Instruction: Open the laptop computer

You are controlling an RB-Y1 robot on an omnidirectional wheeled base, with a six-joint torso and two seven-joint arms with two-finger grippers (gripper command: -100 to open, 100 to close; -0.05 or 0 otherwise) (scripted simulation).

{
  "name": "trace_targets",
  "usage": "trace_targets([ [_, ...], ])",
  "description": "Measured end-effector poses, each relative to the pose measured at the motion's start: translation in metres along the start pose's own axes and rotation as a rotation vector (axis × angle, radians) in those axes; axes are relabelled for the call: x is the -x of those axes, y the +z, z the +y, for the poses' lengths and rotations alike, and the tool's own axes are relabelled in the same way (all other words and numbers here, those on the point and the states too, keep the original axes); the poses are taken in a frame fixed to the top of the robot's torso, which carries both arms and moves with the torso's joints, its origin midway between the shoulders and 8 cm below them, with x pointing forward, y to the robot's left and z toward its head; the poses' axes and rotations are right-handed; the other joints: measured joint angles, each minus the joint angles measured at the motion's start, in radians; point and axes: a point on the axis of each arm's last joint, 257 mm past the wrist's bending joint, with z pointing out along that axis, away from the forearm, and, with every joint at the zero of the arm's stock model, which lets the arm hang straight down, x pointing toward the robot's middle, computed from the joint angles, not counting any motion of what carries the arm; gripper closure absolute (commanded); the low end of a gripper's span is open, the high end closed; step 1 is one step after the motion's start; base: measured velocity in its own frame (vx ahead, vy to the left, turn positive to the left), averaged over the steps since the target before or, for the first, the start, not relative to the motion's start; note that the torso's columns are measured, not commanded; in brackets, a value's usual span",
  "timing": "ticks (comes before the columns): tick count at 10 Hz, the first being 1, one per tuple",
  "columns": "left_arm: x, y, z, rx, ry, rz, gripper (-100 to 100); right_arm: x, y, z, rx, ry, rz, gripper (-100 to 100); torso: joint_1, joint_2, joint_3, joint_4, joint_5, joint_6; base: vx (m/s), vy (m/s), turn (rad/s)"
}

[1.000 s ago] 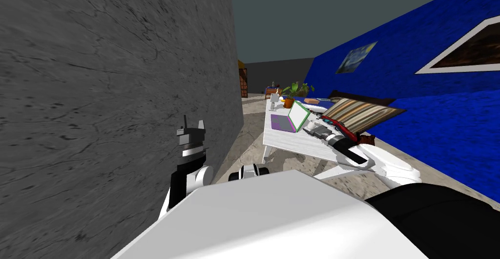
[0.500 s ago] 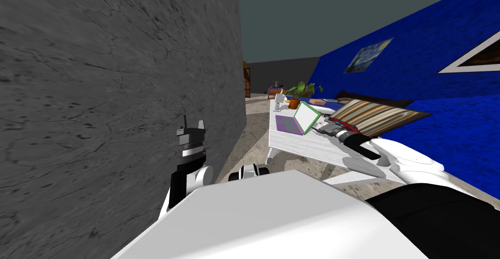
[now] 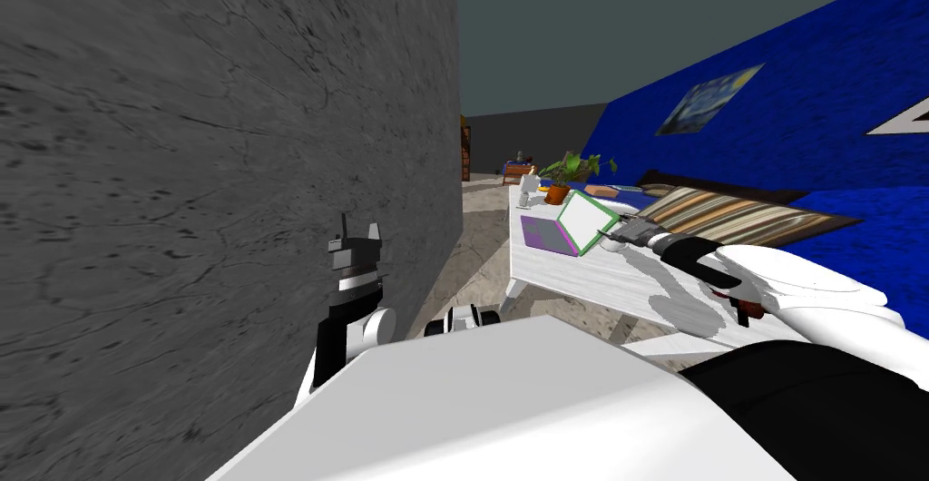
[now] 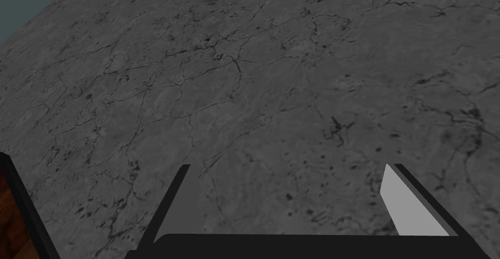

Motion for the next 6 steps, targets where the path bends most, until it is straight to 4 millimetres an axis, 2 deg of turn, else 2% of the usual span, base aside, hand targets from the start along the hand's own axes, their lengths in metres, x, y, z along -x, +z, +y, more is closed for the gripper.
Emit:
trace_targets([
  [1,0.0,0.0,0.0,0.0,0.0,0.0,0,-0.001,0.0,-0.002,-0.003,-0.005,0.003,-100,-0.002,0.001,0.001,0.0,-0.001,0.0,0.005,0.005,-0.004],
  [2,0.0,0.0,0.0,0.0,0.0,0.0,0,-0.001,0.0,-0.002,-0.003,-0.004,0.003,100,-0.002,0.001,0.001,0.0,-0.001,0.0,0.007,-0.007,-0.003],
  [3,0.0,0.0,0.0,0.0,0.0,0.0,0,0.001,0.0,-0.006,-0.011,-0.006,0.001,100,-0.001,0.0,0.001,-0.001,-0.003,0.0,-0.022,0.013,-0.049],
  [4,0.0,0.0,0.0,0.0,0.0,0.0,0,0.007,0.008,-0.01,-0.022,-0.014,-0.002,100,0.0,-0.001,0.0,-0.003,-0.004,-0.002,-0.034,0.031,-0.015],
  [6,0.0,0.0,0.0,0.0,0.0,0.0,0,0.014,0.019,-0.004,-0.016,-0.025,-0.004,100,-0.002,-0.004,-0.002,-0.004,-0.006,-0.002,-0.022,0.021,-0.007],
])
